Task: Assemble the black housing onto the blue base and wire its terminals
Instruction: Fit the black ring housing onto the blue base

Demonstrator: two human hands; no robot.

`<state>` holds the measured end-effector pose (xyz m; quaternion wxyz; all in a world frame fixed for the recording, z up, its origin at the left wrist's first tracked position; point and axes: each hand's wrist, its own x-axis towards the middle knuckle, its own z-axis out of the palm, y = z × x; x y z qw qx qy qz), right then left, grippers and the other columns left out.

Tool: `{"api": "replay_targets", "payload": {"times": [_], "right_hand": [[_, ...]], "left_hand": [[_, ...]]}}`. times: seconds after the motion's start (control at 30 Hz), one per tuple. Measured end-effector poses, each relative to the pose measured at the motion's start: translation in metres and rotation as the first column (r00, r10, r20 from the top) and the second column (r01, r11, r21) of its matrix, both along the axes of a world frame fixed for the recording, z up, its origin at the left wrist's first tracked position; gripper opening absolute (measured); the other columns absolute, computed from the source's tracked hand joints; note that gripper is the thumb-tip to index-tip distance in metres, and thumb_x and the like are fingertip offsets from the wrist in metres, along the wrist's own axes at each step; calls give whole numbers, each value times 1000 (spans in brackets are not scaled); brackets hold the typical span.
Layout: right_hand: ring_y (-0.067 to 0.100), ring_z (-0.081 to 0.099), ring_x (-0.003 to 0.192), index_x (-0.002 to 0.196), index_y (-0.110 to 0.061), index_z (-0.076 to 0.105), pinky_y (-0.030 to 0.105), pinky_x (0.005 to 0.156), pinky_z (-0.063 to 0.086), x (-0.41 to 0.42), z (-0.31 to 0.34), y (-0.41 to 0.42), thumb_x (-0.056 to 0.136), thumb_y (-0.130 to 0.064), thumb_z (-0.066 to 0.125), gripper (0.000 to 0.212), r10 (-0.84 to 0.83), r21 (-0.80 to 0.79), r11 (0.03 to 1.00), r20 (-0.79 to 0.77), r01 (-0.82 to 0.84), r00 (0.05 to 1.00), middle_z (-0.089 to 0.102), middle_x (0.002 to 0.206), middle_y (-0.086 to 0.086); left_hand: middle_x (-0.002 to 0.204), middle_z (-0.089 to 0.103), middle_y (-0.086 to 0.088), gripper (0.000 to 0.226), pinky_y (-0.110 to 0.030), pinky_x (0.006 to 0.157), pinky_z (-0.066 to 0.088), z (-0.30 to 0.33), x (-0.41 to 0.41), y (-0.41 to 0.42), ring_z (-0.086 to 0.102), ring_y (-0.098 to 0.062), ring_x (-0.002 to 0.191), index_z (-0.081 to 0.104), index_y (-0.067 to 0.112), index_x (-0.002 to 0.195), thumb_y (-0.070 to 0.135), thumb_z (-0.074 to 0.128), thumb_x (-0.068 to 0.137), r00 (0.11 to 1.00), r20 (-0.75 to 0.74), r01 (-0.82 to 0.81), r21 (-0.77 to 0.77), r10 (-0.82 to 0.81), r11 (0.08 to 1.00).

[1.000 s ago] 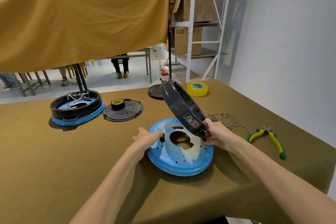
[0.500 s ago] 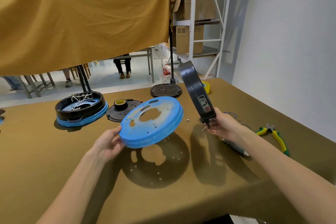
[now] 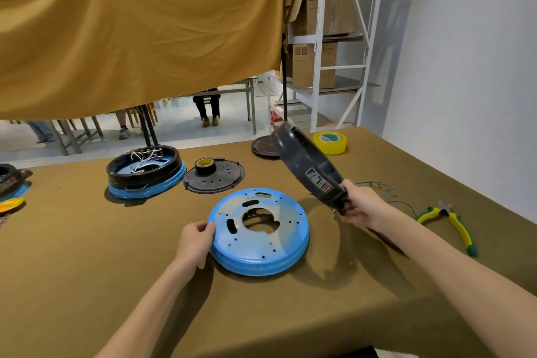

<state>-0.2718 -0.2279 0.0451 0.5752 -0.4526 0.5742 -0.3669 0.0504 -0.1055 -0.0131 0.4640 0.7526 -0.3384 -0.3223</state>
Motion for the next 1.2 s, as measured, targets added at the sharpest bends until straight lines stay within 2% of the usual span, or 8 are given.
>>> {"api": "replay_targets", "payload": {"times": [0.1, 0.23, 0.33, 0.5, 0.6, 0.7, 0.93, 1.2], "right_hand": [[20, 66, 50, 105, -2, 67, 28, 48, 53, 0, 0, 4, 103, -28, 54, 29, 45, -110, 992, -189, -66, 981, 67, 76, 15], [29, 71, 59, 83, -9, 65, 35, 55, 57, 9, 1, 11, 101, -37, 55, 35, 146, -206, 937, -502, -282, 853, 66, 69, 13], [24, 69, 55, 71, -12, 54, 36, 55, 56, 24, 0, 13, 100, -39, 56, 40, 180, -230, 893, -603, -386, 777, 62, 60, 7], [21, 68, 54, 75, -10, 64, 33, 52, 55, 40, -2, 7, 96, -48, 62, 43, 167, -242, 906, -549, -347, 819, 63, 57, 1], [9, 64, 64, 98, -9, 74, 23, 52, 48, 46, -1, -1, 91, -61, 66, 53, 143, -286, 906, -488, -313, 861, 70, 76, -1], [15, 63, 97, 121, -14, 67, 28, 71, 47, 56, -4, -5, 88, -69, 64, 64, 162, -309, 890, -474, -335, 865, 69, 110, 1], [14, 67, 93, 122, -15, 68, 36, 82, 56, 64, -33, -7, 95, -62, 60, 54, 206, -267, 881, -524, -389, 826, 70, 101, -1], [19, 71, 84, 131, -17, 60, 27, 50, 56, 64, -37, -12, 99, -56, 56, 51, 217, -271, 859, -577, -435, 788, 68, 104, 0]], "left_hand": [[121, 64, -6, 45, -42, 99, 48, 2, 0, -4, 59, -24, 115, 53, 3, 145, 27, 51, 107, 975, 223, -8, 13, 5, 1000], [118, 63, -2, 44, -40, 97, 47, 12, -5, -10, 57, -18, 112, 61, 9, 135, 35, 35, 111, 998, -55, -20, -215, 9, 976], [122, 65, 4, 47, -35, 103, 39, 21, -7, -10, 57, -16, 117, 65, 21, 126, 47, 28, 111, 993, -72, 69, -334, -98, 940], [117, 61, 10, 44, -19, 84, 42, 13, -3, -12, 56, -5, 106, 56, 15, 142, 39, 51, 106, 988, 134, 112, -268, -78, 957], [94, 60, 23, 20, -10, 67, 40, 4, 1, -14, 57, -2, 90, 67, 26, 120, 32, 53, 106, 983, 180, 85, -267, -37, 960], [106, 64, 12, 35, -18, 75, 45, -1, 4, -11, 59, -2, 94, 63, 17, 136, 33, 53, 106, 980, 196, 84, -232, -38, 969], [113, 64, 8, 34, -32, 89, 52, -18, 13, -7, 60, -10, 108, 59, 20, 130, 41, 54, 104, 992, 122, 59, -227, -32, 972], [114, 62, 15, 36, -16, 79, 45, -26, 10, -5, 56, 3, 107, 59, 23, 131, 45, 54, 102, 997, 78, 33, -295, -10, 955]]}}
